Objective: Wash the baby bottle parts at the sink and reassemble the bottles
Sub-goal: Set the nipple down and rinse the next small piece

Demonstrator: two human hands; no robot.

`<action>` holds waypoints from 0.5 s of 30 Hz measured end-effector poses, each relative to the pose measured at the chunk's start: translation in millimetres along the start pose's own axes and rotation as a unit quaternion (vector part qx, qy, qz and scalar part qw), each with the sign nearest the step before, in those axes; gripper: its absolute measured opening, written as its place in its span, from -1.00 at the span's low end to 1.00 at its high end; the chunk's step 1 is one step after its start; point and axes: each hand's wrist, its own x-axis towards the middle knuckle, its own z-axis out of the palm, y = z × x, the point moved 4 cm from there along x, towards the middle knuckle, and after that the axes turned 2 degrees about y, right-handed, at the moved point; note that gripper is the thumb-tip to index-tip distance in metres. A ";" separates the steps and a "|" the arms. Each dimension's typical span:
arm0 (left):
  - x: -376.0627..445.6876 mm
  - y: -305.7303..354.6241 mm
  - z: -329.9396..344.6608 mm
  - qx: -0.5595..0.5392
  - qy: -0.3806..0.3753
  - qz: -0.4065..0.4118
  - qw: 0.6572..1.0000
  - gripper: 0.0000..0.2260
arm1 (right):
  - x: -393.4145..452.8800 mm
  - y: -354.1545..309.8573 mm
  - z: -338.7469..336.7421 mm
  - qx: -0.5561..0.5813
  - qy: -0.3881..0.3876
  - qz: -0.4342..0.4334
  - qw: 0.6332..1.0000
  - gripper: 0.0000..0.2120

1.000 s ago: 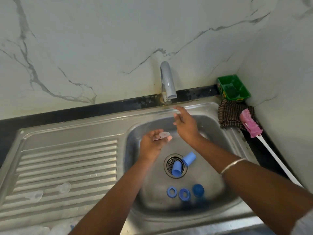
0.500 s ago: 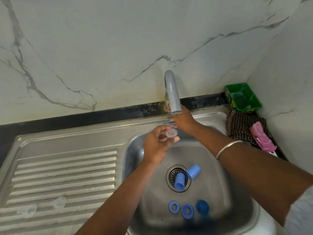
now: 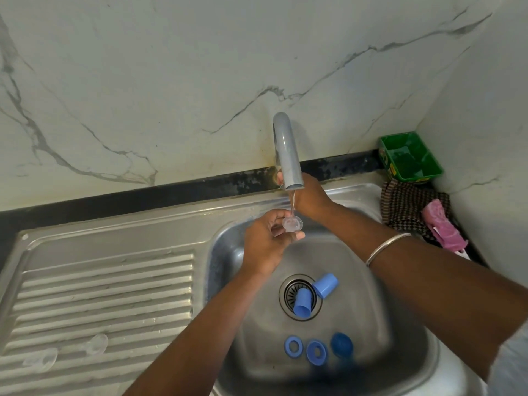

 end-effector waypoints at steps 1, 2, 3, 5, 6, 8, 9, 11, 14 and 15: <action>0.3 0.0 0.0 0.007 0.000 0.000 1.000 -0.66 | 0.7 3.1 0.6 -0.008 0.004 -0.001 1.000 -0.92; 1.2 -0.2 0.2 0.015 0.000 0.000 1.000 -0.66 | -0.7 4.4 -1.8 -0.014 0.009 0.005 1.000 -0.94; 2.0 -0.5 0.1 0.031 0.002 0.001 1.000 -0.67 | -2.8 6.2 -2.2 -0.015 0.017 0.002 1.000 -0.93; 3.8 0.0 0.5 0.059 0.012 0.004 0.998 -0.70 | -14.3 7.7 -5.7 0.001 0.048 0.002 0.999 -0.84; 5.0 0.8 1.0 0.058 0.016 -0.001 0.998 -0.74 | -24.0 7.9 -7.0 0.033 0.075 0.018 0.996 -0.83; 8.1 1.4 2.7 0.048 0.019 -0.020 0.998 -0.84 | -43.7 15.4 -6.3 0.132 0.135 0.069 0.980 -0.86; 9.2 1.7 3.1 0.053 0.020 -0.029 0.998 -0.92 | -53.4 19.3 -4.2 0.169 0.156 0.080 0.970 -0.82; 10.3 1.1 4.6 0.077 0.031 -0.064 0.995 -0.87 | -72.8 24.9 3.3 0.182 0.153 0.084 0.968 -0.79; 9.1 -2.5 9.0 0.005 0.043 -0.171 0.984 -0.73 | -95.1 29.0 19.0 0.171 0.120 0.090 0.974 -0.83; 7.4 -2.0 11.7 -0.030 0.045 -0.207 0.977 -0.72 | -98.4 30.6 24.1 0.181 0.117 0.105 0.971 -0.83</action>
